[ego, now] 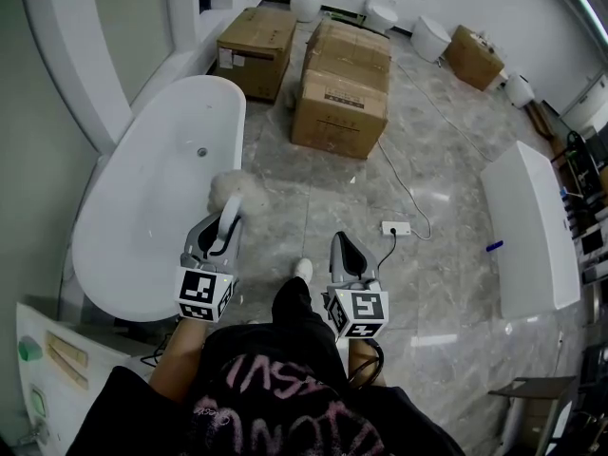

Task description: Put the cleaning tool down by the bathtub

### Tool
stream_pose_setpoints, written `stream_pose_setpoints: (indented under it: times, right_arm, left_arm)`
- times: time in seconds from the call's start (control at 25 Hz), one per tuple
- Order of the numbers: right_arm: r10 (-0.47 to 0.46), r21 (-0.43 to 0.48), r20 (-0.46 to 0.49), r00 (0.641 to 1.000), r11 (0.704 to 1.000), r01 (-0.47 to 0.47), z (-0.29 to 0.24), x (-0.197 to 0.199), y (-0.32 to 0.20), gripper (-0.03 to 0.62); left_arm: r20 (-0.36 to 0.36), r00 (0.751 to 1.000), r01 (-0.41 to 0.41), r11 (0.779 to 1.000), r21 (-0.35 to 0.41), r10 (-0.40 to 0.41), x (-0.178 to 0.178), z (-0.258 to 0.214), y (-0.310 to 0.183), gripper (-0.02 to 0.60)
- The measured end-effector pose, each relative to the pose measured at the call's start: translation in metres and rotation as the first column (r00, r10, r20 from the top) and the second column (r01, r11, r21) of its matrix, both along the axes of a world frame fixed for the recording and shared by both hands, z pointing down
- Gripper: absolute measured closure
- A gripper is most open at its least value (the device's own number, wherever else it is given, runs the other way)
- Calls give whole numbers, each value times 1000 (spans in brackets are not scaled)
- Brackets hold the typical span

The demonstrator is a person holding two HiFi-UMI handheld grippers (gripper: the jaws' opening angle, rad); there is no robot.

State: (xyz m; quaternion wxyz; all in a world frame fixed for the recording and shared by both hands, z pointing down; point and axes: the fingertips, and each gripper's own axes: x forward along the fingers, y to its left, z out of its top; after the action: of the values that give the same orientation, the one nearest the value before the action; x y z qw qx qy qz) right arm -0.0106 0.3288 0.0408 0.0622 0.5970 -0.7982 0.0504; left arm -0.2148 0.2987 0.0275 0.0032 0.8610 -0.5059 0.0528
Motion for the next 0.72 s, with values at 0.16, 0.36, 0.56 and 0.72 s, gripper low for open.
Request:
stream_pose_setpoints:
  times: [0.16, 0.36, 0.56, 0.72]
  right_arm:
    - [8, 11, -10, 1000, 1000, -8, 0, 2, -5, 576]
    - [8, -5, -8, 1000, 1000, -8, 8, 4, -12, 576]
    - [2, -1, 1, 1000, 1000, -2, 8, 7, -26, 576]
    - [-12, -4, 6, 1000, 1000, 12, 10, 6, -40, 576]
  left_arm:
    - [-8, 1000, -1, 1000, -2, 1, 0, 4, -2, 500]
    - [-2, 1000, -4, 1000, -6, 4, 1, 8, -11, 500]
    - [25, 1000, -12, 1000, 4, 12, 7, 6, -22, 500]
    - [45, 999, -27, 1000, -9, 27, 13, 12, -33, 500]
